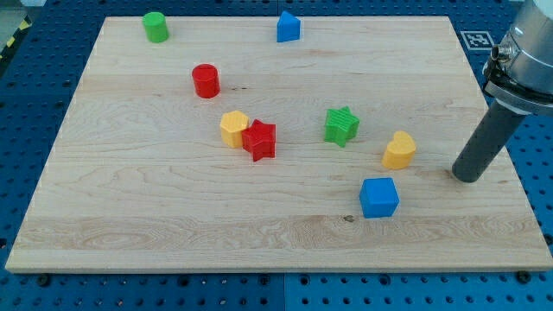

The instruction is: Push the yellow heart right to the green star

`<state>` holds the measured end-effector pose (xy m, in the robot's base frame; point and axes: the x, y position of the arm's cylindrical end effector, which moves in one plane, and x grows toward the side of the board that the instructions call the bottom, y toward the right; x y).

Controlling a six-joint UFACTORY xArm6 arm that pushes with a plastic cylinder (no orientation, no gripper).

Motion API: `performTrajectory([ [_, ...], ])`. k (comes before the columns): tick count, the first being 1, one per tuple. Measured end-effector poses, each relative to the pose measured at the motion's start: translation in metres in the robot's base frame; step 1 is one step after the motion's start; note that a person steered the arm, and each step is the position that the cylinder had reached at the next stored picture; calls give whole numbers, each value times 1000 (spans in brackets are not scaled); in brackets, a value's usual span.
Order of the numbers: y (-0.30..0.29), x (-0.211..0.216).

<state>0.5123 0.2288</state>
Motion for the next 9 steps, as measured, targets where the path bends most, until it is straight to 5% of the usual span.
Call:
performTrajectory([
  [4, -1, -7],
  [6, -84, -2],
  [9, -78, -37],
])
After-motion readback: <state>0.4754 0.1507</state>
